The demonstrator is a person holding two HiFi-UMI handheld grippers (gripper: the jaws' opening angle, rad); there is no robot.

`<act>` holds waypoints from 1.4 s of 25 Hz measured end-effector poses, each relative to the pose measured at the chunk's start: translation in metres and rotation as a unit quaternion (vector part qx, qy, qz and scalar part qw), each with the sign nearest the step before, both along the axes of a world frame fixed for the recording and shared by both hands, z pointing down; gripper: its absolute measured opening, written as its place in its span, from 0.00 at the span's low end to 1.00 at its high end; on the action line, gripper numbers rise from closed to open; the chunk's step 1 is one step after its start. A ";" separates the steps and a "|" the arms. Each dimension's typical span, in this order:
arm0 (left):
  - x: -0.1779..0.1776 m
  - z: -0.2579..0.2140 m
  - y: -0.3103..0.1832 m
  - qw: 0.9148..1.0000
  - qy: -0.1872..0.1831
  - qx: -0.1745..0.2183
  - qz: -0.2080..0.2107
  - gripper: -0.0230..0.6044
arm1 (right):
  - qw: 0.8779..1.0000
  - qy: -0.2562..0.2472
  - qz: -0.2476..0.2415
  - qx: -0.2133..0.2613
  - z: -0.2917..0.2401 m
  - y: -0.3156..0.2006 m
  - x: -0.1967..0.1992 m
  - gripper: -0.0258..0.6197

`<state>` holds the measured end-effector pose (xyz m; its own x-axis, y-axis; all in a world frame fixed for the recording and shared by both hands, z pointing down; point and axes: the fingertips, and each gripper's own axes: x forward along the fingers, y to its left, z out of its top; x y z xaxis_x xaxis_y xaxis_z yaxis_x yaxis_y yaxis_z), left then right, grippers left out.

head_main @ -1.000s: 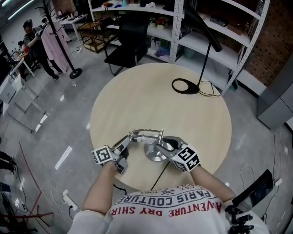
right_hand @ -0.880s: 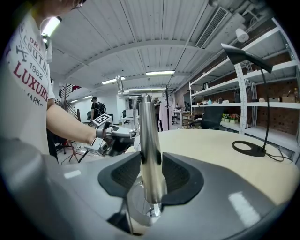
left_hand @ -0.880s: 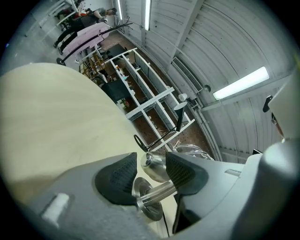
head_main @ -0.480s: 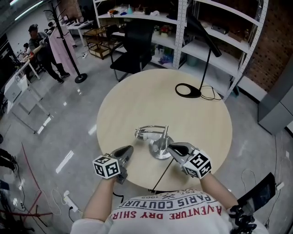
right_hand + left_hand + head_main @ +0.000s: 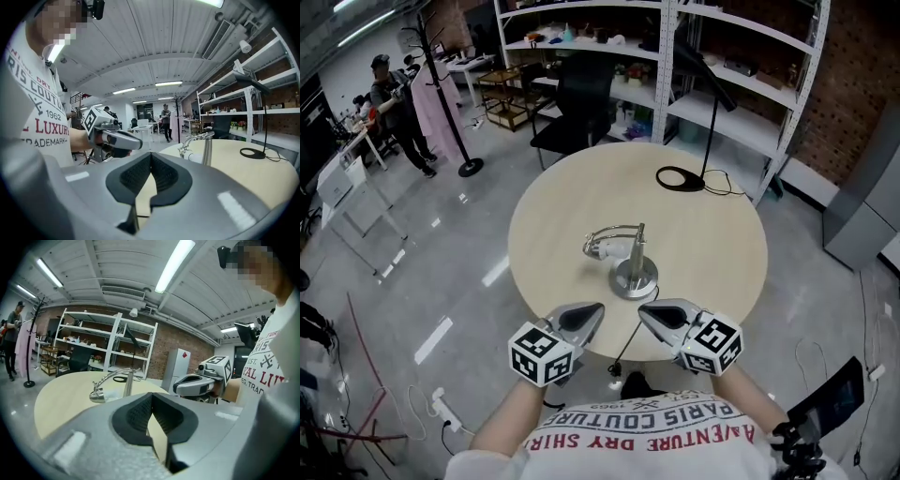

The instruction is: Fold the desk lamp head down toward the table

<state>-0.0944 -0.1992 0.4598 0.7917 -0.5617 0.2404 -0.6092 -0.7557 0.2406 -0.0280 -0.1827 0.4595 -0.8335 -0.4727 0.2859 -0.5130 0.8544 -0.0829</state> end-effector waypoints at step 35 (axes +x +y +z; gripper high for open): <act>0.038 -0.011 0.100 0.999 -0.020 0.020 0.041 0.03 | 0.999 0.026 0.016 -0.008 0.019 0.100 0.009 0.04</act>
<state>-0.0561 -0.0992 0.4486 0.8258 -0.5049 0.2511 -0.5531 -0.8121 0.1859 -0.0186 -0.0825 0.4782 -0.8021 -0.4929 0.3371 -0.5433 0.8367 -0.0694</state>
